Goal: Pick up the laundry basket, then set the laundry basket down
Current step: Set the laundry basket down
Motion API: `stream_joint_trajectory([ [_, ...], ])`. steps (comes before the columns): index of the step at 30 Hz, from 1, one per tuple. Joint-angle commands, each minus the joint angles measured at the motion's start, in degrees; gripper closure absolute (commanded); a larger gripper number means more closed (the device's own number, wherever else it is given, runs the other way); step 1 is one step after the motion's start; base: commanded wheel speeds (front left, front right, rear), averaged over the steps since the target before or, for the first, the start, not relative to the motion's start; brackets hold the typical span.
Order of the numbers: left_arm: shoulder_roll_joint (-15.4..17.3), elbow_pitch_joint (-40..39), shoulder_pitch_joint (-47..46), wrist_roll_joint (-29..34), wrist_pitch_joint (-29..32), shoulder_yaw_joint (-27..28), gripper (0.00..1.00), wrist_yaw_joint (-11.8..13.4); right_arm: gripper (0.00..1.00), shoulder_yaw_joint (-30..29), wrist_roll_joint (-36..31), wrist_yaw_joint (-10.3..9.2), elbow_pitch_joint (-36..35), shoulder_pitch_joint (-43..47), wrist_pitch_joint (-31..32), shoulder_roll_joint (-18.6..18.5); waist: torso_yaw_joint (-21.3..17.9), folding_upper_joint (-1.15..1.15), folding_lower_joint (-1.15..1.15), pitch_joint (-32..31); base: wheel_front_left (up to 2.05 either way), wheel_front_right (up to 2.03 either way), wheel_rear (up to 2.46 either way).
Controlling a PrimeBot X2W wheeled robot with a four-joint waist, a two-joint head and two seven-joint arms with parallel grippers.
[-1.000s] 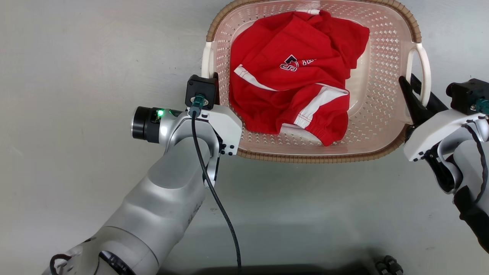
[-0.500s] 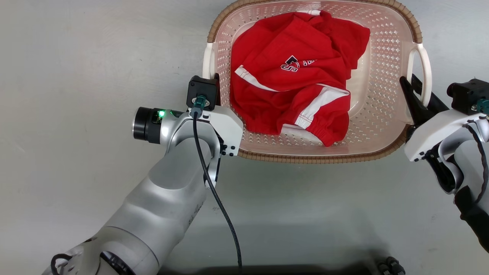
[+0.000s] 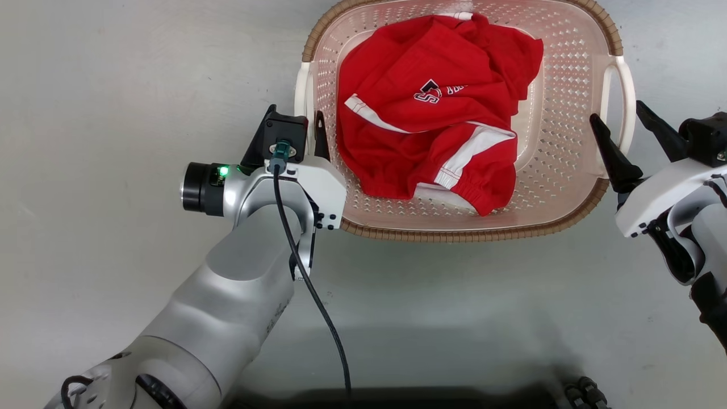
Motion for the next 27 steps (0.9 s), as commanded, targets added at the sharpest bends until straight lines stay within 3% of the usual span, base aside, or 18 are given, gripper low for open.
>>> stream_joint_trajectory([
  [1, 1.11, -0.91, 0.58, -0.85, -0.18, -0.1, 0.0, 1.04, 0.0, 0.55, -0.59, -0.23, 0.48, 2.22, -0.32, -1.25, -0.07, 0.0, 0.0, 0.35, 0.0, 0.0, 0.0],
  [18, 1.11, -3.37, -1.06, -4.41, -0.34, -2.59, 0.0, 1.86, 0.0, 0.28, -1.42, -0.23, -2.72, 2.38, -0.32, -0.52, -0.18, 0.0, 0.0, 0.22, 0.0, 0.0, 0.0],
  [27, 1.11, -5.26, 1.83, -3.59, -0.35, -0.1, 0.0, 0.87, 0.0, -2.38, -1.96, -0.23, -4.58, 4.02, -0.32, -0.32, 0.18, 0.0, 0.0, -5.23, 0.0, 0.0, 0.0],
])
